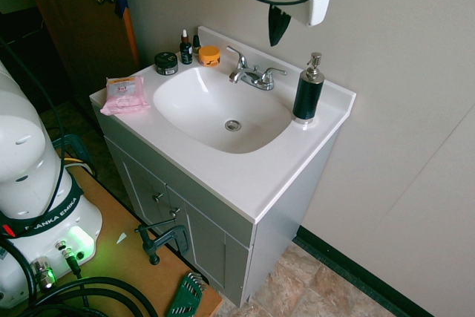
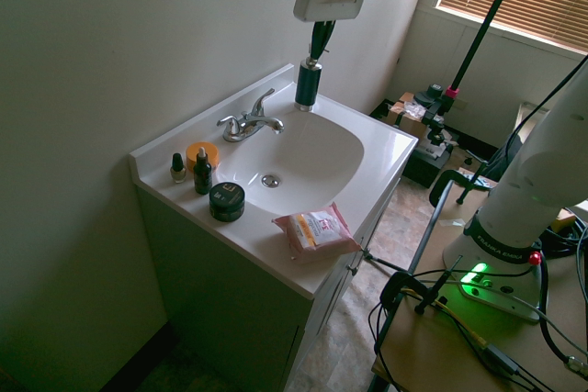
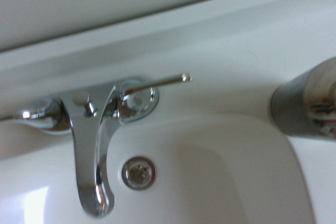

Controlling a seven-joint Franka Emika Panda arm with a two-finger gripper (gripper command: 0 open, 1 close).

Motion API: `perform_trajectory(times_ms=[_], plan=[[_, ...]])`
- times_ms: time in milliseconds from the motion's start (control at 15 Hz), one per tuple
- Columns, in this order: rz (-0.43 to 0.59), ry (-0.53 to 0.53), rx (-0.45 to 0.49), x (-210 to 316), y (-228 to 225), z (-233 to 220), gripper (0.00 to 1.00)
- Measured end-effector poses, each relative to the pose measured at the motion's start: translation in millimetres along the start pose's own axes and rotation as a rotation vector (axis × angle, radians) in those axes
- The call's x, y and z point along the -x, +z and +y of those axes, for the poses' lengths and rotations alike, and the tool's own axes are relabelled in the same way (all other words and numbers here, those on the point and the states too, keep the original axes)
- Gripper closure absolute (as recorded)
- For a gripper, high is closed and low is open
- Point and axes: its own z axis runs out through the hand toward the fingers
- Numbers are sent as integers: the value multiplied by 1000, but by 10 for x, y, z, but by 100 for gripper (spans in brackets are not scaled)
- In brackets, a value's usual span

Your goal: Sanitize yourself

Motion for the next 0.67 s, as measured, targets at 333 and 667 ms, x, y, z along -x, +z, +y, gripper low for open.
perform_trajectory(times_ms=[333, 667], plan=[[-2, -75, 30, 498, 217, 78, 0], [-6, -92, 38, 648, 302, 36, 0]])
